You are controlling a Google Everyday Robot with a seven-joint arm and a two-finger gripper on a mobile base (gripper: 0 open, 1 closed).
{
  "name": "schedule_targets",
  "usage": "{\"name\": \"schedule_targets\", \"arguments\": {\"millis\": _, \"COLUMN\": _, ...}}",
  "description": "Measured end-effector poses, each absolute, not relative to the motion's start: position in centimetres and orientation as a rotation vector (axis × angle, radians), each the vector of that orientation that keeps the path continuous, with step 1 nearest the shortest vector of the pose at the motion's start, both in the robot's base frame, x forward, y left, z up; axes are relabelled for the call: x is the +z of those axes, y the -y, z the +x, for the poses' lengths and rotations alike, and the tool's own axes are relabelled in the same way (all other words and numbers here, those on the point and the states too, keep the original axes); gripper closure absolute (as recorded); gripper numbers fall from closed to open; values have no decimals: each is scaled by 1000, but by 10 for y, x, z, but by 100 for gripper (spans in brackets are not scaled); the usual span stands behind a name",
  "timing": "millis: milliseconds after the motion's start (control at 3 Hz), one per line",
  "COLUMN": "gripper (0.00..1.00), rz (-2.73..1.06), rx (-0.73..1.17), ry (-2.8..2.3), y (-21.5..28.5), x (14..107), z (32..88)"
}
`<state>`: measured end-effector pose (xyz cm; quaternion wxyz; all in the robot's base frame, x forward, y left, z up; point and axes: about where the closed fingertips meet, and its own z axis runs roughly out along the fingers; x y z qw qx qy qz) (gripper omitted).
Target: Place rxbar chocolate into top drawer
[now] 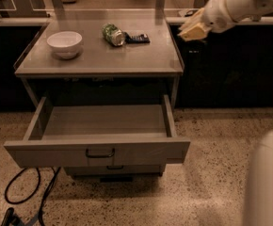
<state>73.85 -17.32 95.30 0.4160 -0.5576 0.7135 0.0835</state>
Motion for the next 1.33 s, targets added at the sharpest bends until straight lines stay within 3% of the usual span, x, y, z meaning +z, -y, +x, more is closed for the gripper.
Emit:
{"name": "schedule_targets", "arguments": {"millis": 333, "gripper": 100, "rz": -1371, "rx": 123, "ry": -1617, "y": 192, "x": 1029, "z": 667}}
{"name": "schedule_targets", "arguments": {"millis": 667, "gripper": 100, "rz": -1521, "rx": 124, "ry": -1432, "y": 154, "x": 1064, "z": 573}}
{"name": "schedule_targets", "arguments": {"millis": 1000, "gripper": 100, "rz": -1808, "rx": 300, "ry": -1238, "y": 55, "x": 1029, "z": 496}}
{"name": "schedule_targets", "arguments": {"millis": 1333, "gripper": 100, "rz": -1888, "rx": 401, "ry": -1206, "y": 17, "x": 997, "z": 473}}
